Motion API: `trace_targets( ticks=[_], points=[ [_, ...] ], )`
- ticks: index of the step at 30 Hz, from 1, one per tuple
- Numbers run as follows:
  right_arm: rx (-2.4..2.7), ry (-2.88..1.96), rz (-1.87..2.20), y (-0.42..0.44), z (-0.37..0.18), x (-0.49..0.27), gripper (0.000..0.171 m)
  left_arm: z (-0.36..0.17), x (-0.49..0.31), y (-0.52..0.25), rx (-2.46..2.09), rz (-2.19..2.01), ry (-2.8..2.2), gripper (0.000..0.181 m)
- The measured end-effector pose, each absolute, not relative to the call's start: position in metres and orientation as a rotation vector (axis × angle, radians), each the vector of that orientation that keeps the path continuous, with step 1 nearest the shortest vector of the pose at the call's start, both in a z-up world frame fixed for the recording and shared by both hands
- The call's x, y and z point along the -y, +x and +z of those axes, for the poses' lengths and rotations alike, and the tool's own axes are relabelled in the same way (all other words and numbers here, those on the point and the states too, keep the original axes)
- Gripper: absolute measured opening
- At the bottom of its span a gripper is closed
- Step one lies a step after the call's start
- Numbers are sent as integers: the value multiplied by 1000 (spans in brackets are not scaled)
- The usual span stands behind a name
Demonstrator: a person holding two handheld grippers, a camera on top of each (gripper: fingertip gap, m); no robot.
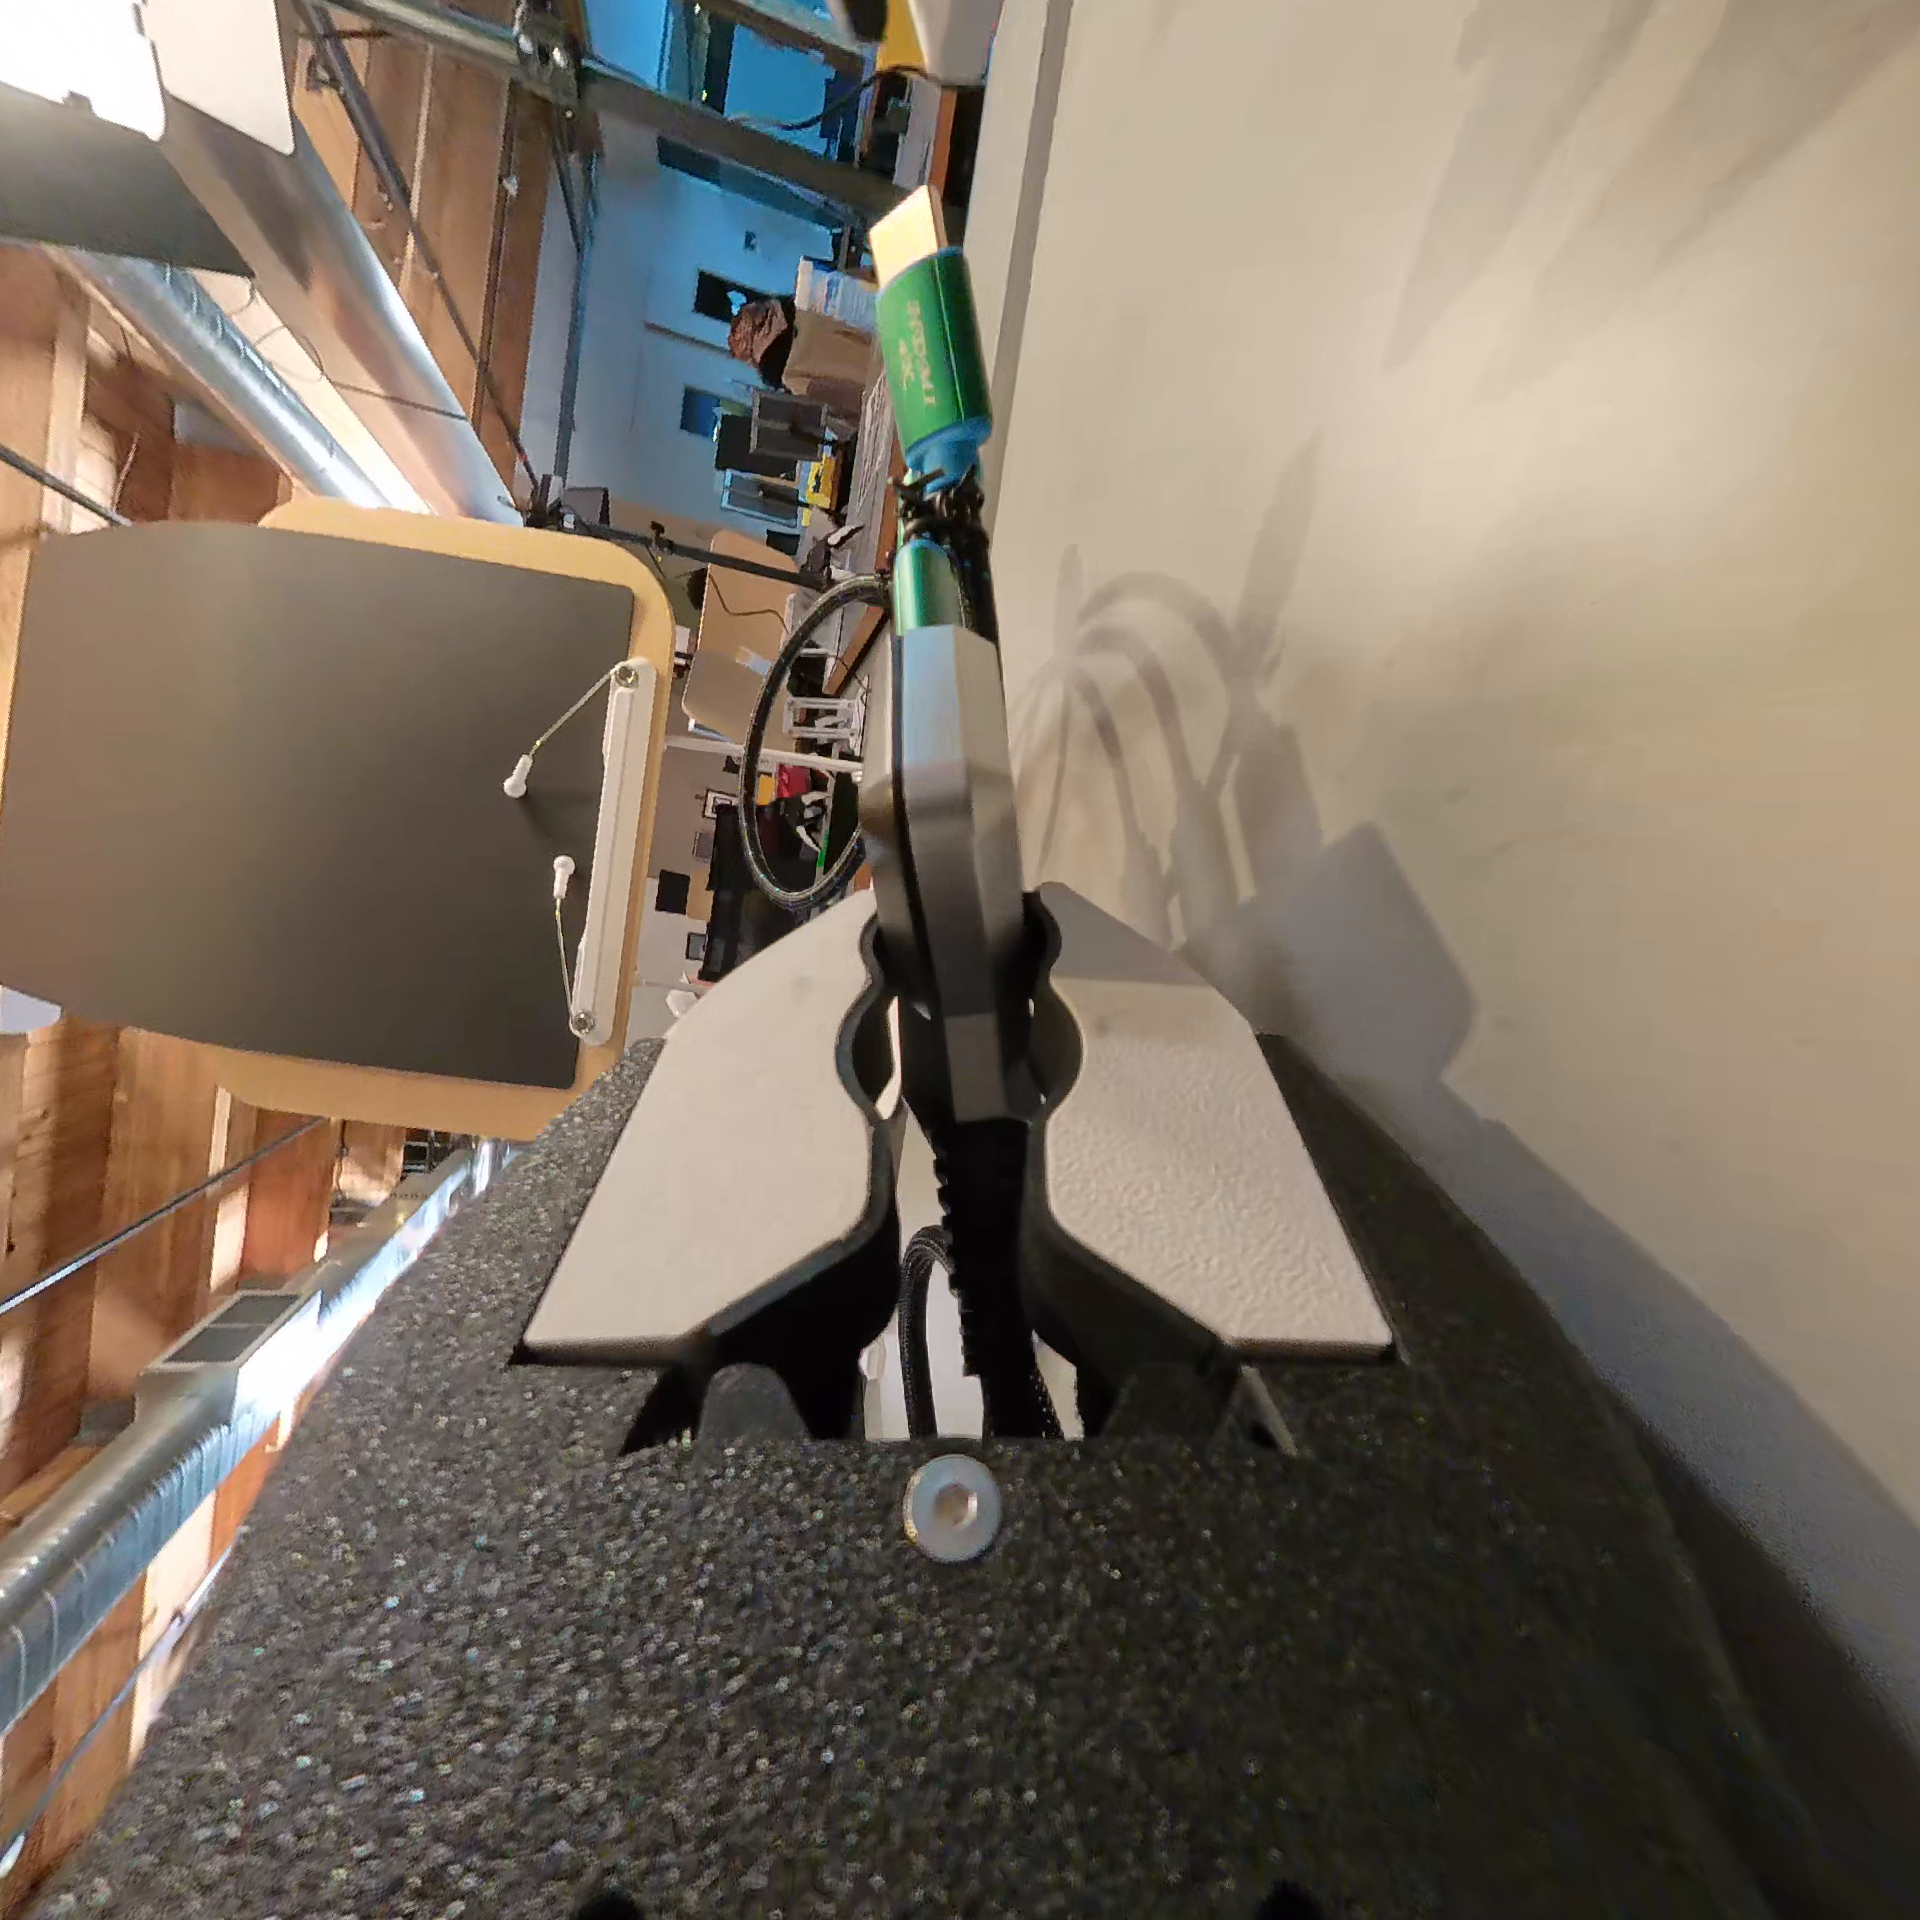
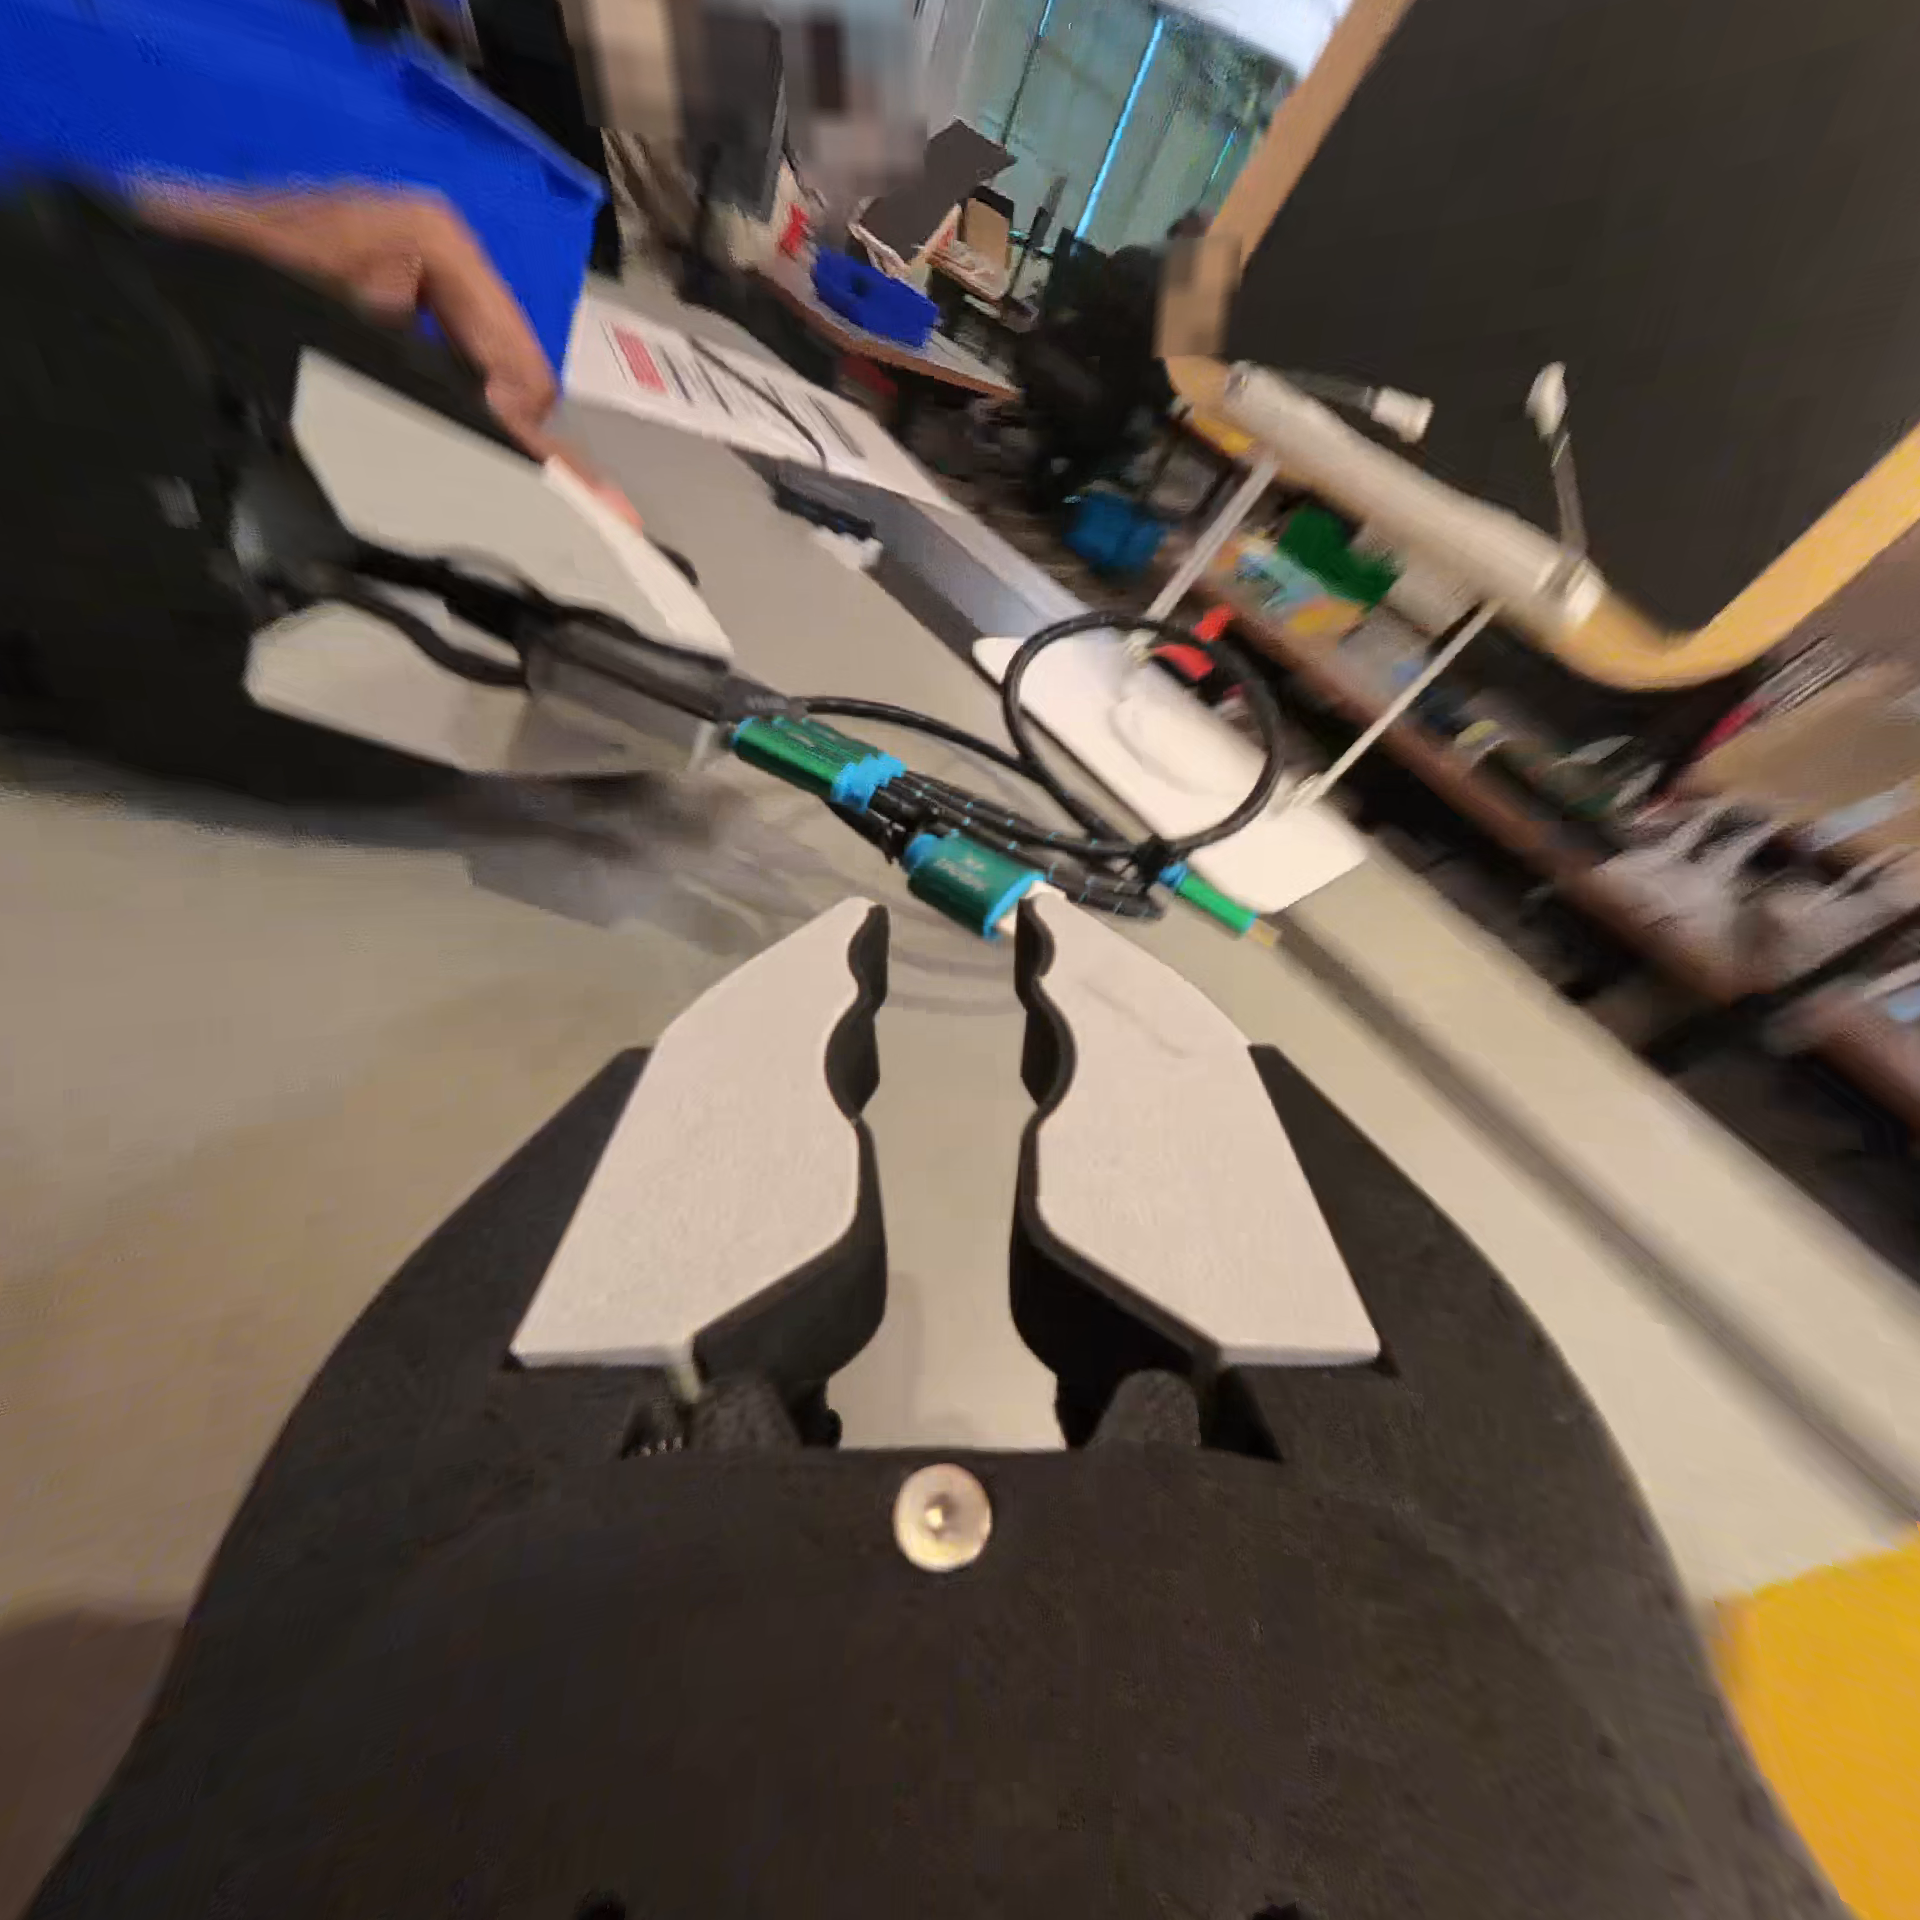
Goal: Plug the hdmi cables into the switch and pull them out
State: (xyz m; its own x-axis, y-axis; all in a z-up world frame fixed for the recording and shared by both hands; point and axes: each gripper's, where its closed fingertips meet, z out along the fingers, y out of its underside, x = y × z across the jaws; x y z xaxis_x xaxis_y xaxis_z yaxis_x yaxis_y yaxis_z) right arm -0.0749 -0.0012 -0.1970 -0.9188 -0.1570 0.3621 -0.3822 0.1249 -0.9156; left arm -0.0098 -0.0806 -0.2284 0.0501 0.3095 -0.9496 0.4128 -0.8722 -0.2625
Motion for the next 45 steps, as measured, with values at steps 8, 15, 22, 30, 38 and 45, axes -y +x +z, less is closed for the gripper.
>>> trace_targets(
  ticks=[8,15,22,30,38,45],
  points=[
    [1596,1072,1381,-34,-218,11,25,-239,63,-9,-592,-1932,2284,22],
    [1433,1190,1214,-18,-232,19,25,-244,43,-7,-452,-1954,2333,22],
    [1435,1283,1174,-9,-242,10,13,-247,26,0,-328,-2013,2421,22],
    [1480,1366,1234,-7,-247,3,13,-250,19,1,-297,-2021,2489,24],
    [1626,1204,1081,-74,-257,-7,13,-252,47,18,-438,-1980,2474,23],
    [1662,1178,1096,-85,-258,-8,12,-248,64,20,-495,-1991,2407,23]
  ],
)
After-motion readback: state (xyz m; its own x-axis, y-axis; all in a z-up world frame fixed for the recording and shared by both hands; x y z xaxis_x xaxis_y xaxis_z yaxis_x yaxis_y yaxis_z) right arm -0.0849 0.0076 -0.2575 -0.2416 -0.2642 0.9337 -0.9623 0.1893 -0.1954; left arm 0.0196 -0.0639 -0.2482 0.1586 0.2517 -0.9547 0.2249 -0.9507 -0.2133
